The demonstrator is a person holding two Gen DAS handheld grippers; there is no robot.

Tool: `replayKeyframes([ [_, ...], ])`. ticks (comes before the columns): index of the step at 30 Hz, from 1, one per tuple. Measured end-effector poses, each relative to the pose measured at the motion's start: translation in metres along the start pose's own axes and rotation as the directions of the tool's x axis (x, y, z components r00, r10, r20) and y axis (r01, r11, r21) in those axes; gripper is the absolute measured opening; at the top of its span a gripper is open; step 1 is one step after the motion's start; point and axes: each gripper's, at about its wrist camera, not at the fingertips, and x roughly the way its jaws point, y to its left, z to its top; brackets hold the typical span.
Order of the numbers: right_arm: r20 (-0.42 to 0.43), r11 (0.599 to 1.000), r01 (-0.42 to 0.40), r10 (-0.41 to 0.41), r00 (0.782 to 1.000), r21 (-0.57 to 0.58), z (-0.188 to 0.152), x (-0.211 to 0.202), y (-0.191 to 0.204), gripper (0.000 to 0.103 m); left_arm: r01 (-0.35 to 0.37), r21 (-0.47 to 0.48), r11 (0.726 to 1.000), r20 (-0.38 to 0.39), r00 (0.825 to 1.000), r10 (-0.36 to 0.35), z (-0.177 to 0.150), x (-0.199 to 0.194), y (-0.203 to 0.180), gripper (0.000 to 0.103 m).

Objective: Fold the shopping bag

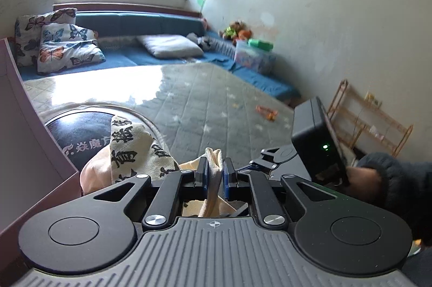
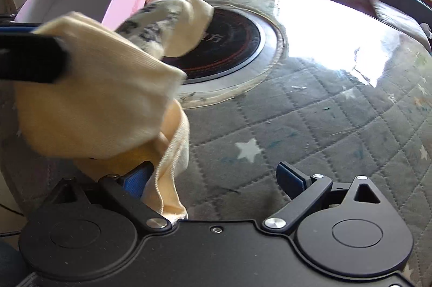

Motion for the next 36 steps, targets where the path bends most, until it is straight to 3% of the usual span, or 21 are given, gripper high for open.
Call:
replayKeyframes([
  [6,0.041,0.996,0.091,-0.092,0.995,0.024,0.002,-0.004,-0.008,0.098,0.017,-0.043,0.999,0.046,0.999,-0.015,-0.007,-0.023,0.001,0.009],
  [8,0.045,0.993,0.113,-0.114,0.993,0.030,0.003,-0.005,-0.011,0.097,0.017,-0.038,0.999,0.064,0.998,-0.014,-0.009,-0.033,0.000,0.000],
  [10,0.042,0.986,0.165,-0.164,0.985,-0.003,0.002,-0.003,-0.009,0.095,0.008,-0.038,0.999,0.085,0.996,-0.005,-0.010,-0.044,0.001,0.000],
  [11,0.046,0.987,0.160,-0.159,0.986,-0.011,0.001,-0.003,-0.010,0.091,0.001,-0.036,0.999,0.079,0.997,0.002,-0.011,-0.046,0.002,0.001],
  [14,0.043,0.999,0.046,-0.046,0.998,0.002,0.001,-0.006,-0.011,0.088,-0.010,-0.031,0.999,0.055,0.998,0.012,-0.009,-0.046,0.003,0.002],
  [16,0.058,1.000,0.025,-0.025,0.998,-0.004,0.004,-0.007,-0.009,0.087,-0.018,-0.026,0.999,0.045,0.999,0.019,-0.005,-0.040,0.001,0.004],
  [18,0.075,0.999,0.031,-0.029,0.997,-0.022,0.006,-0.007,-0.005,0.087,-0.026,-0.007,1.000,0.023,0.999,0.026,0.000,-0.026,-0.002,0.016],
  [20,0.080,0.999,0.028,-0.025,0.996,-0.031,0.007,-0.006,-0.003,0.087,-0.031,0.021,0.999,-0.001,1.000,0.031,0.006,-0.011,-0.006,0.040],
  [24,0.080,0.999,0.006,-0.003,0.997,-0.040,0.008,-0.008,-0.002,0.088,-0.031,0.097,0.995,-0.044,0.998,0.035,0.020,0.025,-0.018,0.041],
  [29,0.080,0.999,-0.018,0.022,0.997,-0.044,0.008,-0.005,-0.004,0.087,-0.023,0.107,0.994,-0.095,0.995,0.033,0.029,0.061,-0.022,0.050],
  [33,0.079,0.998,-0.043,0.046,0.996,-0.040,0.006,-0.004,-0.003,0.088,-0.054,0.078,0.996,-0.156,0.986,0.065,0.035,0.087,-0.014,0.048],
  [34,0.077,0.998,-0.050,0.053,0.996,-0.036,0.006,-0.003,-0.003,0.087,-0.057,0.072,0.996,-0.177,0.982,0.069,0.035,0.095,-0.012,0.041],
  [36,0.076,0.998,-0.058,0.061,0.995,-0.033,0.005,-0.002,-0.001,0.087,-0.045,0.062,0.997,-0.208,0.977,0.057,0.034,0.105,-0.010,0.014],
])
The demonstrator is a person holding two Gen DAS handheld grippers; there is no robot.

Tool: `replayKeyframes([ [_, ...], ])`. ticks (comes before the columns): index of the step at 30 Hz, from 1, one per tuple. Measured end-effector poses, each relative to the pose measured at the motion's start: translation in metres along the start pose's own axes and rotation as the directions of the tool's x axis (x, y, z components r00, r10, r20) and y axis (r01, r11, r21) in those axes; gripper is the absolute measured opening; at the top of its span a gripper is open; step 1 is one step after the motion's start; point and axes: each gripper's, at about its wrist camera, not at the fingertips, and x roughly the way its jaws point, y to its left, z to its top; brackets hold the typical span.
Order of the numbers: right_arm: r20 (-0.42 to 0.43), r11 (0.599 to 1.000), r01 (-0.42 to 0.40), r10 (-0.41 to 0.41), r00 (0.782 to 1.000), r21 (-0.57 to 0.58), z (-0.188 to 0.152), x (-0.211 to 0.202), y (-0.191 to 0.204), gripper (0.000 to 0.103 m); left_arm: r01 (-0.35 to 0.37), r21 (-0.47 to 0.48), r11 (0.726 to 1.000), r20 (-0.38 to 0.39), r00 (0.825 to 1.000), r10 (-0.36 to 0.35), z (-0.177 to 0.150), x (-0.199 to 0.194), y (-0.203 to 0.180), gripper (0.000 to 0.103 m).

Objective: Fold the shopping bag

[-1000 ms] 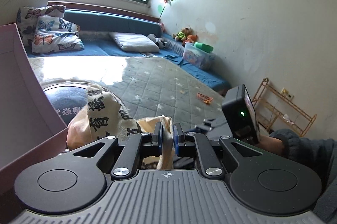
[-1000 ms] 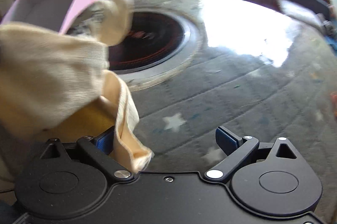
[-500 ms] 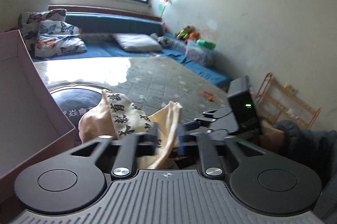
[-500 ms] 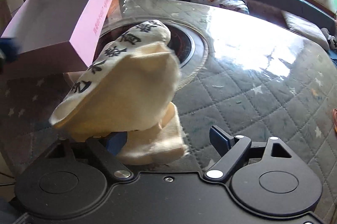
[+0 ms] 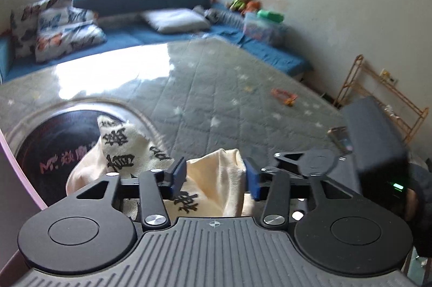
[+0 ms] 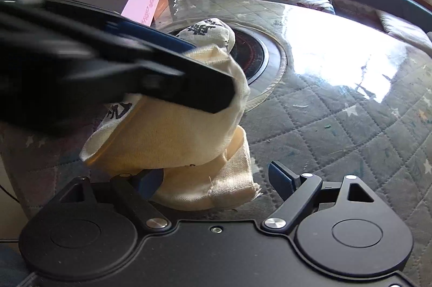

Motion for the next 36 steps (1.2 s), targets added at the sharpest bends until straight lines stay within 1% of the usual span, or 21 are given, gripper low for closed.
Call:
replayKeyframes([
  [1,0.001,1.000,-0.003,0.003,1.000,0.001,0.000,0.000,0.000,0.087,0.005,0.000,1.000,0.000,1.000,-0.005,-0.001,0.002,0.000,0.012],
  [3,0.006,1.000,-0.011,0.011,1.000,0.014,0.000,-0.002,-0.002,0.087,0.002,0.005,1.000,0.023,1.000,-0.002,-0.003,-0.002,-0.001,0.011],
  [6,0.017,0.999,-0.020,0.020,1.000,0.044,0.001,-0.007,-0.008,0.087,0.013,0.003,1.000,0.085,0.996,-0.013,-0.008,-0.017,0.000,0.011],
  [10,0.039,0.993,-0.028,0.024,0.999,0.116,0.004,-0.018,-0.022,0.087,0.051,0.009,0.999,0.189,0.981,-0.052,-0.018,-0.044,0.003,0.011],
  [12,0.050,0.988,-0.028,0.021,0.999,0.154,0.005,-0.023,-0.028,0.087,0.070,-0.003,0.998,0.221,0.973,-0.067,-0.024,-0.055,0.005,0.011],
  [14,0.070,0.982,-0.031,0.018,0.997,0.184,0.006,-0.030,-0.033,0.087,0.074,-0.011,0.997,0.251,0.965,-0.069,-0.032,-0.066,-0.001,0.011],
  [17,0.084,0.987,-0.008,-0.006,0.996,0.163,0.007,-0.032,-0.028,0.087,0.087,-0.032,0.996,0.289,0.954,-0.074,-0.044,-0.079,-0.002,0.011],
  [19,0.079,0.990,-0.005,-0.006,0.997,0.142,0.008,-0.026,-0.025,0.087,0.104,-0.049,0.993,0.308,0.948,-0.084,-0.053,-0.087,-0.001,0.011],
  [21,0.072,0.992,0.005,-0.014,0.997,0.125,0.006,-0.020,-0.022,0.084,0.103,-0.056,0.993,0.319,0.945,-0.080,-0.060,-0.096,-0.004,0.011],
  [22,0.067,0.993,0.030,-0.038,0.997,0.112,0.005,-0.018,-0.020,0.077,0.094,-0.055,0.994,0.324,0.943,-0.071,-0.065,-0.102,-0.006,0.011],
  [23,0.059,0.993,0.076,-0.081,0.995,0.094,0.004,-0.014,-0.018,0.074,0.085,-0.054,0.995,0.328,0.943,-0.063,-0.069,-0.107,-0.006,0.011],
  [24,0.052,0.991,0.097,-0.102,0.993,0.093,0.003,-0.012,-0.018,0.074,0.076,-0.052,0.996,0.331,0.942,-0.054,-0.073,-0.112,-0.007,0.011],
  [25,0.043,0.990,0.097,-0.102,0.994,0.105,0.002,-0.009,-0.021,0.074,0.066,-0.051,0.997,0.335,0.941,-0.046,-0.077,-0.116,-0.008,0.011],
  [27,0.037,0.988,0.066,-0.072,0.997,0.138,0.001,-0.008,-0.026,0.074,0.044,-0.056,0.997,0.337,0.941,-0.023,-0.084,-0.123,-0.007,0.011],
  [32,0.050,0.992,-0.030,0.024,0.998,0.127,0.003,-0.013,-0.017,0.075,0.012,-0.129,0.992,0.366,0.930,0.036,-0.101,-0.138,0.002,0.011],
  [33,0.048,0.990,-0.058,0.053,0.997,0.125,0.004,-0.014,-0.014,0.075,0.010,-0.143,0.990,0.371,0.928,0.044,-0.103,-0.139,0.004,0.011],
  [35,0.041,0.985,-0.114,0.110,0.993,0.129,0.005,-0.014,-0.008,0.075,0.014,-0.160,0.987,0.377,0.925,0.048,-0.106,-0.142,0.007,0.011],
  [36,0.028,0.985,-0.120,0.117,0.993,0.122,0.005,-0.011,-0.004,0.075,0.019,-0.161,0.987,0.383,0.923,0.044,-0.107,-0.143,0.008,0.011],
])
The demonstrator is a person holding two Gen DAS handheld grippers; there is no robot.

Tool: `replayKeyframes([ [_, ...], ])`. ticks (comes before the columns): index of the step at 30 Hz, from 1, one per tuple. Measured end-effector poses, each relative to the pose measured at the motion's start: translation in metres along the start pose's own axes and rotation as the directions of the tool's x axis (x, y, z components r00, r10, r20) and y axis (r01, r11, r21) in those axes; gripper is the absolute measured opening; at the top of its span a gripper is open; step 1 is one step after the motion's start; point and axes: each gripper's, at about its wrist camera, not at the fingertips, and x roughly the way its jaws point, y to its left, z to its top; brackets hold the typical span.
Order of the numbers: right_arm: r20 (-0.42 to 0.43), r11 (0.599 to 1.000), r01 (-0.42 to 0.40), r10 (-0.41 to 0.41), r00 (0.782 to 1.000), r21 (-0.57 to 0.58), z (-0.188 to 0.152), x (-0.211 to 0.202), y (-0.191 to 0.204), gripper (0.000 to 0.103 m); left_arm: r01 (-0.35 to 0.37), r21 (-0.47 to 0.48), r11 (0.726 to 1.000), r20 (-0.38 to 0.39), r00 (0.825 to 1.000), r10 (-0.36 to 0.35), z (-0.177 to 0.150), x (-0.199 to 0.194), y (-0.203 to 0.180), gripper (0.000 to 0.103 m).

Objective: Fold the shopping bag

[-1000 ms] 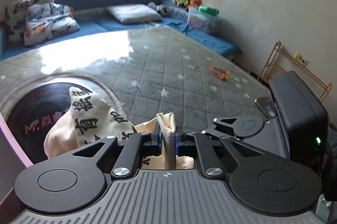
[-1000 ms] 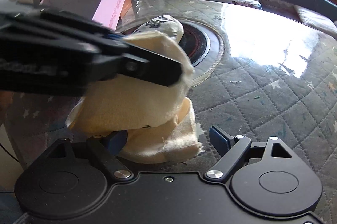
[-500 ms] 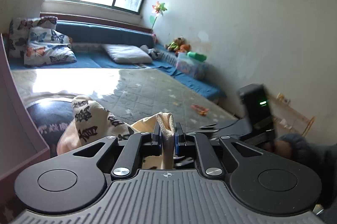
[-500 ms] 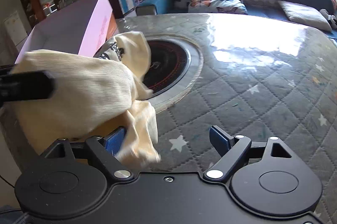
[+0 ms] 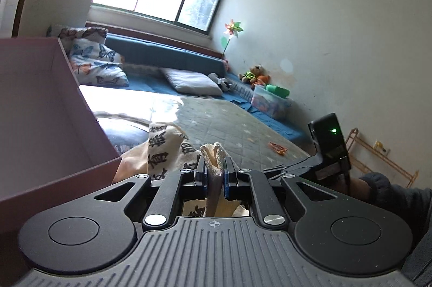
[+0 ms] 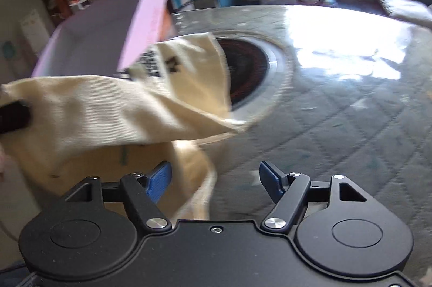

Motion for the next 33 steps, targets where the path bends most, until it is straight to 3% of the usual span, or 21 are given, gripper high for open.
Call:
replayKeyframes([
  [6,-0.058,0.999,-0.005,0.002,0.998,-0.036,-0.001,0.018,0.014,0.074,0.020,0.015,1.000,0.033,0.999,-0.021,0.001,-0.006,-0.005,0.011],
  [12,-0.063,0.997,0.017,-0.021,0.998,-0.076,-0.002,0.016,0.020,0.051,0.018,0.018,1.000,0.101,0.995,-0.019,0.007,-0.029,-0.005,0.011],
  [16,-0.041,0.989,0.083,-0.088,0.995,-0.120,-0.005,0.010,0.024,0.034,0.015,0.006,1.000,0.119,0.993,-0.016,0.006,-0.035,-0.003,0.011],
  [19,-0.024,0.977,0.153,-0.159,0.987,-0.150,-0.008,0.009,0.022,0.027,0.014,-0.010,1.000,0.109,0.994,-0.013,0.001,-0.035,-0.002,0.011],
  [23,-0.012,0.965,0.219,-0.223,0.975,-0.146,-0.009,0.007,0.013,0.027,0.019,-0.029,0.999,0.087,0.996,-0.016,-0.003,-0.030,0.000,0.011],
  [27,0.012,0.938,0.314,-0.315,0.949,-0.148,-0.010,0.004,0.001,0.027,0.026,-0.016,1.000,0.045,0.999,-0.025,-0.008,-0.017,-0.005,0.011],
  [33,0.093,0.837,0.507,-0.499,0.862,-0.204,-0.007,0.007,-0.011,0.027,0.035,0.018,0.999,-0.078,0.996,-0.034,-0.025,0.020,-0.011,0.011],
])
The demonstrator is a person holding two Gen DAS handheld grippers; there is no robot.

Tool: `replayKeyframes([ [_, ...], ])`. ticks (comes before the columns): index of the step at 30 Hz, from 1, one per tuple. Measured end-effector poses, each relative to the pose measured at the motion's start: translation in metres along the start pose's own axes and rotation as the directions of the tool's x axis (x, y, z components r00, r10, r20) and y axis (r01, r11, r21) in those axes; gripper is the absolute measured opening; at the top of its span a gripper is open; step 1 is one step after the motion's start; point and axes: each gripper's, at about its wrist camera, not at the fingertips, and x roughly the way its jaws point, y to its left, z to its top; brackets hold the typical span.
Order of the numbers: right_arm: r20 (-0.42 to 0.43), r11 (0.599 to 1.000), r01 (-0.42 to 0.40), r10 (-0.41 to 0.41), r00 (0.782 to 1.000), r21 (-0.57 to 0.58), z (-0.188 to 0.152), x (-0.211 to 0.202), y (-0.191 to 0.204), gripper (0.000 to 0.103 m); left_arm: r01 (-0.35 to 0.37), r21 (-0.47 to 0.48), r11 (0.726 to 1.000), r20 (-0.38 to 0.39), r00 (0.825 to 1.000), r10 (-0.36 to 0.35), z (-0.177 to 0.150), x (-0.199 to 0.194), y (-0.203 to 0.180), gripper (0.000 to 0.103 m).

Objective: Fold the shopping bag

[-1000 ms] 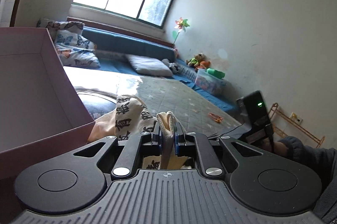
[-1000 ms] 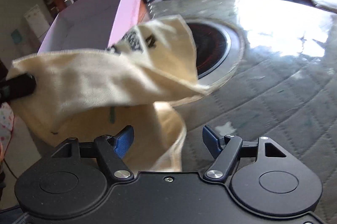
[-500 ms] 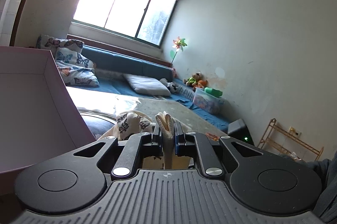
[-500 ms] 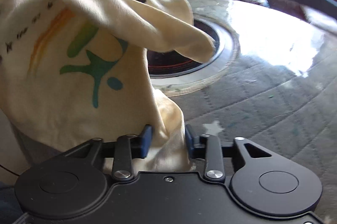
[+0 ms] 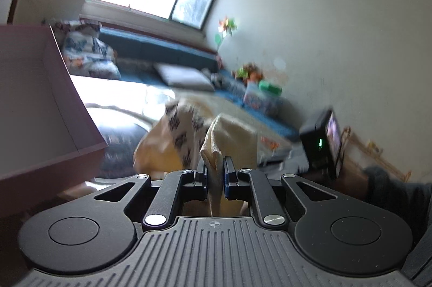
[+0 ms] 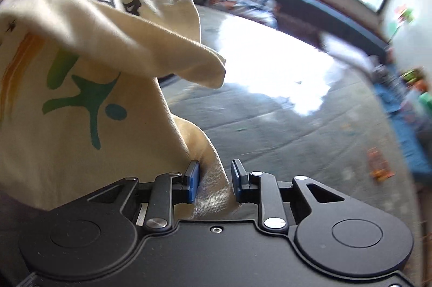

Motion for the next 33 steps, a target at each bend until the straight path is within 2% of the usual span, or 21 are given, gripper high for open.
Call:
replayKeyframes([
  [5,0.035,0.992,0.122,-0.121,0.992,-0.040,0.006,0.008,-0.007,0.027,-0.017,-0.017,1.000,-0.120,0.993,0.015,-0.014,0.016,0.007,0.011],
  [9,0.043,0.989,0.149,-0.148,0.988,-0.020,0.014,0.017,-0.011,0.028,-0.046,-0.045,0.998,-0.221,0.975,0.035,-0.029,0.022,0.020,0.011],
  [14,0.069,0.997,0.065,-0.068,0.995,0.047,0.022,0.007,-0.021,0.035,-0.055,-0.033,0.998,-0.305,0.951,0.043,-0.034,0.023,0.025,0.013],
  [16,0.081,0.998,0.046,-0.050,0.995,0.050,0.024,0.002,-0.020,0.044,-0.058,-0.025,0.998,-0.326,0.944,0.047,-0.031,0.026,0.027,0.014],
  [17,0.094,0.998,0.033,-0.037,0.995,0.047,0.026,-0.002,-0.019,0.049,-0.057,-0.025,0.998,-0.329,0.943,0.045,-0.030,0.027,0.027,0.015],
  [22,0.142,0.999,-0.041,0.037,0.989,0.020,0.037,-0.016,-0.004,0.059,-0.046,-0.006,0.999,-0.336,0.941,0.042,-0.027,0.024,0.023,0.024],
  [26,0.107,0.990,-0.139,0.142,0.984,-0.034,0.040,-0.010,0.018,0.060,-0.047,0.040,0.998,-0.345,0.937,0.058,-0.026,0.018,0.020,0.031],
  [29,0.083,0.985,-0.162,0.167,0.982,-0.064,0.038,-0.004,0.033,0.063,-0.050,0.043,0.998,-0.355,0.933,0.062,-0.025,0.012,0.021,0.039],
  [31,0.065,0.980,-0.189,0.193,0.979,-0.056,0.036,0.002,0.037,0.066,-0.061,0.049,0.997,-0.342,0.937,0.074,-0.022,0.005,0.021,0.042],
  [33,0.050,0.972,-0.230,0.232,0.972,-0.042,0.035,0.006,0.039,0.070,-0.070,0.048,0.996,-0.304,0.949,0.081,-0.014,-0.004,0.022,0.045],
])
